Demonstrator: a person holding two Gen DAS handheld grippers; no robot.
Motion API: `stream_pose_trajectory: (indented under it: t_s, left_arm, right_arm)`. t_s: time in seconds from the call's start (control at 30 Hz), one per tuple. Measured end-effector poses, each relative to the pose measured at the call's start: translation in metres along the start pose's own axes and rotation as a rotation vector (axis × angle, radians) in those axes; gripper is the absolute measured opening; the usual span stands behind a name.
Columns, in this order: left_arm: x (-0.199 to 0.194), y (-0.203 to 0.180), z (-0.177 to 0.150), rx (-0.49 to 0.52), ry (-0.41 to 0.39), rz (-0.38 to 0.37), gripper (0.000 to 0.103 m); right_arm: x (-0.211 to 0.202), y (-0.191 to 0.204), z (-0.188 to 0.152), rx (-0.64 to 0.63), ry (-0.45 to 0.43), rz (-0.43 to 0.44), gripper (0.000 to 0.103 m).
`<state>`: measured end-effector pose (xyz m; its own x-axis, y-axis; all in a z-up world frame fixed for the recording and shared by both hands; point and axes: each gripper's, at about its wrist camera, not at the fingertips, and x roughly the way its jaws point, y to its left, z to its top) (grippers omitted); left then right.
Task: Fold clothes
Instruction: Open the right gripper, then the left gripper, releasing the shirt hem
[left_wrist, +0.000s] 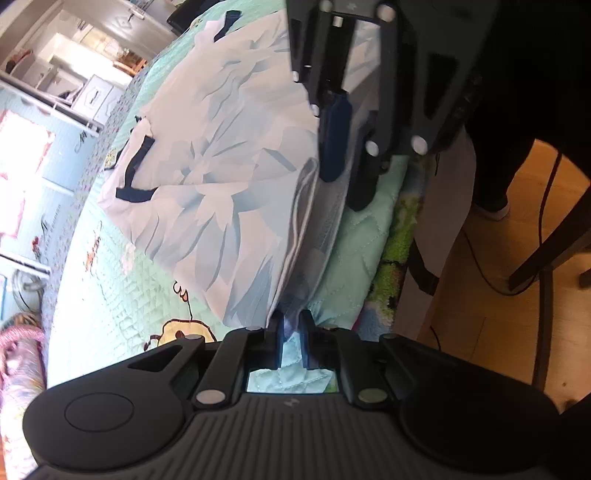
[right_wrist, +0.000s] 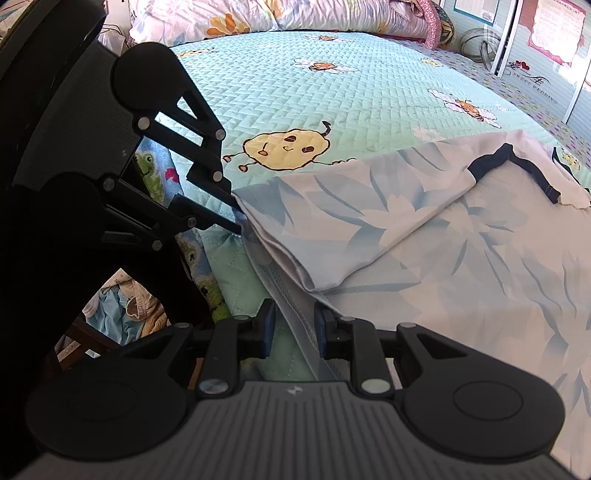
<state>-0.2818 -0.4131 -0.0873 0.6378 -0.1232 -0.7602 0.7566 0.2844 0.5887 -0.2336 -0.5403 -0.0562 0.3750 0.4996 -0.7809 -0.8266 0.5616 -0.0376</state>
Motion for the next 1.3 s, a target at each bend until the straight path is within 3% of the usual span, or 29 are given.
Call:
stream_pose_trajectory:
  t_s: [0.13,0.37,0.5,0.77,0.9,1.03,1.2,1.27,1.3]
  left_arm:
    - [-0.001,-0.008,-0.002,0.065,-0.005,0.031,0.009]
    - [-0.001,-0.002,-0.002,0.026,-0.003,0.010,0.009]
    - [0.000,0.002,0.002,0.014,0.015,-0.031,0.000]
    - [-0.010,0.022,0.003,0.004,0.077,-0.196,0.000]
    - [-0.007,0.014,-0.003,0.040,0.096,-0.166,0.000]
    - [-0.020,0.017,0.002,-0.037,0.052,-0.173,0.001]
    - [-0.042,0.005,0.019,-0.049,-0.042,-0.196,0.006]
    - [-0.046,0.001,0.027,-0.045,-0.080,-0.198,0.012]
    - [-0.047,-0.001,0.030,-0.050,-0.094,-0.200,0.021]
  right_arm:
    - [0.000,-0.001,0.000,0.008,0.001,0.002,0.025]
    - [0.001,-0.002,-0.001,0.015,0.000,0.003,0.028]
    - [0.001,-0.002,-0.001,0.021,0.000,0.007,0.030]
    - [-0.003,-0.004,-0.003,0.017,0.008,0.020,0.029]
    - [-0.001,-0.006,-0.006,0.037,-0.005,0.026,0.029]
    - [-0.009,-0.005,-0.011,0.058,-0.004,0.029,0.031]
    - [-0.032,-0.006,-0.034,0.110,0.020,0.048,0.038]
    - [-0.042,-0.008,-0.045,0.142,0.036,0.039,0.043]
    - [-0.046,-0.010,-0.050,0.162,0.047,0.031,0.044]
